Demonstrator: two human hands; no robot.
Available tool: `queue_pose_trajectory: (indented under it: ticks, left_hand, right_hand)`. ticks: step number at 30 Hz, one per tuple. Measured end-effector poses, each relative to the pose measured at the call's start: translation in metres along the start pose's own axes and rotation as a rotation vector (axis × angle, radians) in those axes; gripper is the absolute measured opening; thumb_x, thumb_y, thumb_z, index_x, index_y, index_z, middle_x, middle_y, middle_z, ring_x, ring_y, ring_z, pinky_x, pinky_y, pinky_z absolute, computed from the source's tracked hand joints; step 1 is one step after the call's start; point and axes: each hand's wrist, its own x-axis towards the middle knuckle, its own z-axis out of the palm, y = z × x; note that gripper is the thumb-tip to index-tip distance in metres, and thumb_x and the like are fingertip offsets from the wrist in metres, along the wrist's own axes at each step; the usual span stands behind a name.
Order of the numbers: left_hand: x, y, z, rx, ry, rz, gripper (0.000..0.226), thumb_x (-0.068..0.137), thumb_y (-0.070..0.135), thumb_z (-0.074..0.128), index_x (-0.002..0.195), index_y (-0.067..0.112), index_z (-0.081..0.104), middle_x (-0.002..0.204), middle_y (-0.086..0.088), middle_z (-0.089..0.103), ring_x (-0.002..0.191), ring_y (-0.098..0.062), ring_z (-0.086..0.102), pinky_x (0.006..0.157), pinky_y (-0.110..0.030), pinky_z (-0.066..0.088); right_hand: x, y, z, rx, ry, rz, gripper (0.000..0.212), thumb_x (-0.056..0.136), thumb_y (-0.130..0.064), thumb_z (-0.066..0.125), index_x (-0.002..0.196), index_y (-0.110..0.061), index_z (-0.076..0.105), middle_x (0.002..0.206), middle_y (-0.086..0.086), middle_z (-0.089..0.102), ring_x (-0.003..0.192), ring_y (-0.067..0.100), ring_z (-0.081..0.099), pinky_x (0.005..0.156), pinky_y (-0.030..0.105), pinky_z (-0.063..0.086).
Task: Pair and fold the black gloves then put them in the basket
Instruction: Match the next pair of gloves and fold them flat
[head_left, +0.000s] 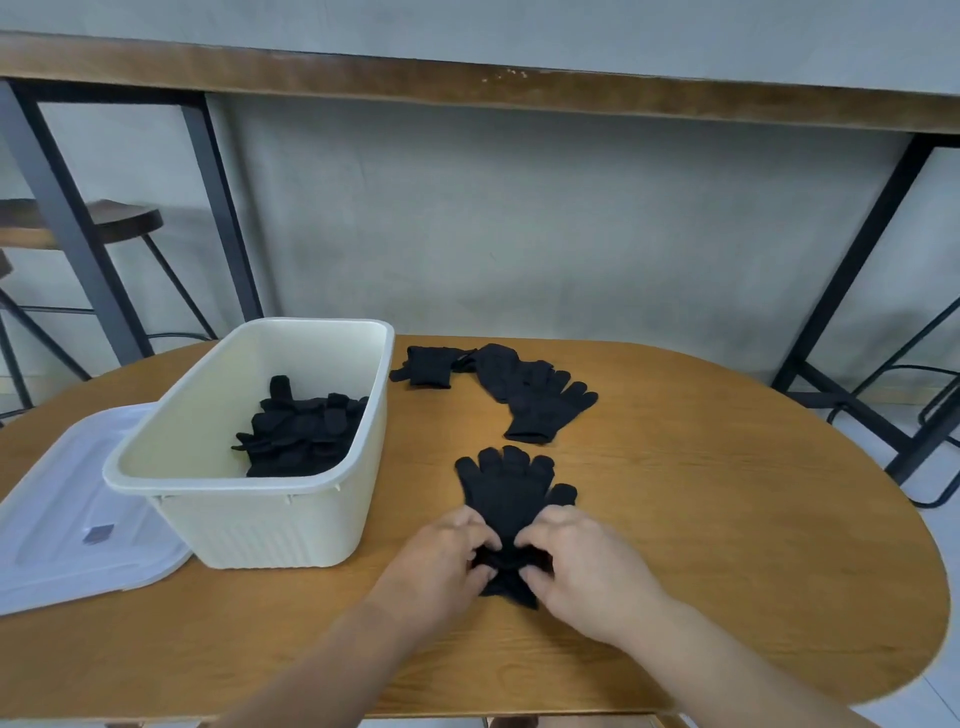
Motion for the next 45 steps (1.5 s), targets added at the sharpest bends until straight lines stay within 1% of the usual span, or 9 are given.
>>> queue_pose_trajectory:
  ticks: [5,9,20,29,32,35,39,43,45]
  left_hand:
    - [-0.002,-0.001,0.003,-0.049,0.005,-0.021,0.028,0.090,0.029,0.064,0.118,0.032,0.061,0.110,0.025,0.044,0.090,0.003,0.049,0.073,-0.002,0.037]
    - [-0.007,-0.004,-0.004,-0.152,-0.074,-0.060,0.044,0.082,0.035,0.073,0.122,0.039,0.055,0.115,0.028,0.041,0.099,0.006,0.048,0.084,-0.008,0.042]
    - [-0.010,-0.003,-0.003,-0.110,-0.078,-0.034,0.048,0.082,0.040,0.073,0.126,0.034,0.055,0.118,0.024,0.038,0.102,0.003,0.048,0.092,-0.014,0.044]
    - [-0.017,-0.005,-0.004,-0.029,-0.069,0.018,0.026,0.084,0.044,0.068,0.108,0.034,0.064,0.108,0.024,0.042,0.093,0.002,0.050,0.077,-0.010,0.042]
    - [-0.012,-0.001,-0.005,-0.190,0.086,-0.127,0.012,0.086,0.044,0.066,0.084,0.032,0.066,0.094,0.017,0.052,0.075,0.000,0.054,0.064,-0.011,0.041]
    - [0.012,-0.005,-0.011,-0.147,0.206,-0.374,0.019,0.092,0.038,0.059,0.078,0.026,0.062,0.073,0.011,0.059,0.063,-0.003,0.055,0.057,-0.015,0.043]
    - [0.049,-0.011,-0.018,-0.100,0.116,-0.597,0.029,0.092,0.042,0.058,0.079,0.016,0.063,0.078,0.004,0.066,0.073,-0.016,0.063,0.075,-0.033,0.055]
    - [0.072,-0.011,-0.020,-0.079,0.071,-0.694,0.036,0.086,0.050,0.063,0.090,0.015,0.064,0.084,0.001,0.068,0.078,-0.018,0.065,0.076,-0.033,0.056]
    - [0.078,-0.010,-0.018,-0.099,0.057,-0.724,0.034,0.084,0.046,0.067,0.095,0.015,0.065,0.087,0.000,0.069,0.081,-0.019,0.065,0.075,-0.032,0.055]
  right_hand:
    - [0.000,-0.001,0.004,-0.004,-0.007,-0.028,0.031,0.097,-0.038,0.049,0.123,-0.033,0.064,0.116,-0.014,0.057,0.112,0.009,0.049,0.089,0.024,0.042]
    - [-0.001,0.000,0.005,0.061,0.032,0.015,0.028,0.097,-0.038,0.051,0.119,-0.032,0.067,0.113,-0.016,0.058,0.109,0.006,0.052,0.087,0.024,0.047]
    - [-0.011,-0.002,0.011,0.003,-0.038,-0.075,0.033,0.099,-0.043,0.045,0.126,-0.036,0.062,0.116,-0.018,0.053,0.113,0.003,0.045,0.088,0.023,0.044]
    - [-0.020,0.000,0.005,-0.015,-0.070,-0.099,0.044,0.094,-0.052,0.047,0.133,-0.035,0.056,0.132,-0.021,0.047,0.123,0.000,0.040,0.099,0.018,0.037]
    - [-0.020,0.000,0.004,-0.004,-0.062,-0.099,0.044,0.094,-0.055,0.047,0.132,-0.035,0.058,0.131,-0.021,0.049,0.123,0.000,0.040,0.099,0.019,0.037]
    - [-0.018,-0.003,0.004,0.013,-0.043,-0.100,0.040,0.095,-0.051,0.047,0.128,-0.034,0.061,0.126,-0.021,0.050,0.119,-0.001,0.042,0.097,0.018,0.038]
    - [-0.013,-0.007,0.004,0.025,-0.050,-0.116,0.032,0.098,-0.042,0.046,0.122,-0.034,0.065,0.118,-0.020,0.053,0.113,0.000,0.044,0.092,0.016,0.037]
    - [-0.010,-0.005,0.003,0.095,-0.079,-0.072,0.027,0.098,-0.039,0.047,0.107,-0.034,0.072,0.112,-0.021,0.057,0.107,-0.001,0.048,0.092,0.021,0.042]
    - [-0.008,-0.003,0.004,0.117,-0.094,-0.048,0.027,0.097,-0.038,0.047,0.101,-0.033,0.073,0.109,-0.022,0.058,0.105,-0.002,0.050,0.091,0.024,0.045]
